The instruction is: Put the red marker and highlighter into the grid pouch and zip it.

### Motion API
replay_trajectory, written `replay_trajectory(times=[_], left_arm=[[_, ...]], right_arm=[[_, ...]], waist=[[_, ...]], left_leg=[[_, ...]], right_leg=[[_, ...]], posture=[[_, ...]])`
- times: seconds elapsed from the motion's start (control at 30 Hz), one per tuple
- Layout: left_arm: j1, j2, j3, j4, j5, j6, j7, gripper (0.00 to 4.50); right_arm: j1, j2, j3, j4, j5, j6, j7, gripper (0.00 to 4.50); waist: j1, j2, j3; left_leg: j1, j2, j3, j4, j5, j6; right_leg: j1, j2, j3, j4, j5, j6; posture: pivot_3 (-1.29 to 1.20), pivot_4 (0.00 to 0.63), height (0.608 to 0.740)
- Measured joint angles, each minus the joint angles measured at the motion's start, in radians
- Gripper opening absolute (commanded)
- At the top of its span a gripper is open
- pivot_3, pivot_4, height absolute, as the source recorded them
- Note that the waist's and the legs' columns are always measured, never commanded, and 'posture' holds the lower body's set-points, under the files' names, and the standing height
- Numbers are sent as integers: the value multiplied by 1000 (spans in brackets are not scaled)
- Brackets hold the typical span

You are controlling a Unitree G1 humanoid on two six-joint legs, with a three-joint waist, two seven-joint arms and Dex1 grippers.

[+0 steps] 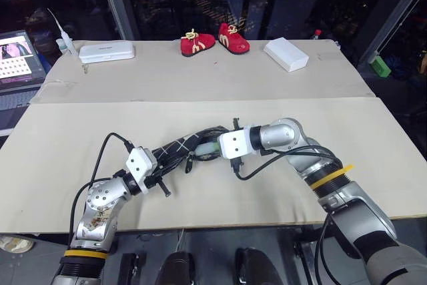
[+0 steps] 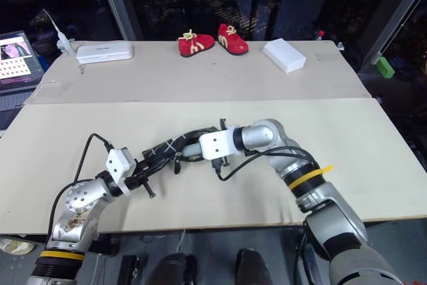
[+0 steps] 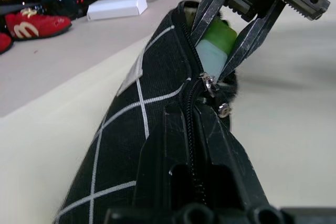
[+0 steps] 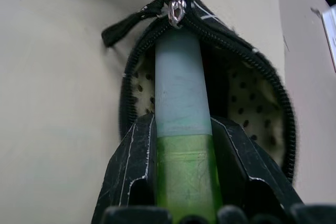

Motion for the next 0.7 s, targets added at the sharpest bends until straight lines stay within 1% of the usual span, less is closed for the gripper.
replay_trajectory(times=[0.07,0.1,0.2,0.27,0.4,0.5,0.6,0.63,0.7], left_arm=[[0,0,2,0,0,1,0,0],[0,0,4,-1,0,1,2,0],[-6,-2,1,-5,0,1,2,0],[-7,-2,2,-11,-1,1,3,0],[-2,-1,5,-11,-1,1,5,0],[-3,-1,5,-13,-1,1,5,0],[-3,-2,4,-17,-1,1,5,0],[-4,-2,3,-19,-1,1,5,0],[-4,-2,5,-21,-3,1,5,0]], right_arm=[[0,11,-4,12,0,-11,-2,2075],[0,20,-8,13,11,-5,5,2321],[0,64,-23,20,39,20,-14,3342],[-3,51,-56,42,48,29,-37,3342],[-4,-23,-146,55,90,58,-38,3342],[25,-57,-212,16,186,124,8,3342],[70,-86,-315,-74,355,304,58,3342],[89,-102,-349,-123,429,394,77,3342],[148,-171,-409,-250,587,621,128,3342]], waist=[[-2,0,0],[-2,0,0],[-8,0,0],[-3,0,0],[3,0,0],[-1,0,0],[-1,0,0],[-1,0,0],[1,0,0]], left_leg=[[0,0,0,0,0,0],[0,0,0,0,0,0],[2,1,0,0,0,0],[2,0,0,0,0,-1],[2,0,0,1,0,-1],[2,0,-1,0,0,0],[2,0,-2,0,0,0],[2,1,-4,0,0,0],[2,1,-7,0,0,0]], right_leg=[[0,0,0,0,0,0],[0,0,0,1,0,0],[0,1,0,4,0,0],[-1,0,0,6,0,0],[0,-1,1,5,0,0],[-1,-1,0,5,0,0],[-1,-1,1,6,0,-1],[-1,-1,1,6,0,-1],[0,-2,0,6,0,-1]], posture=[[0,150,740],[0,150,740],[0,150,740],[0,150,740],[0,150,740],[0,150,740],[0,150,740],[0,150,740],[0,150,740]])
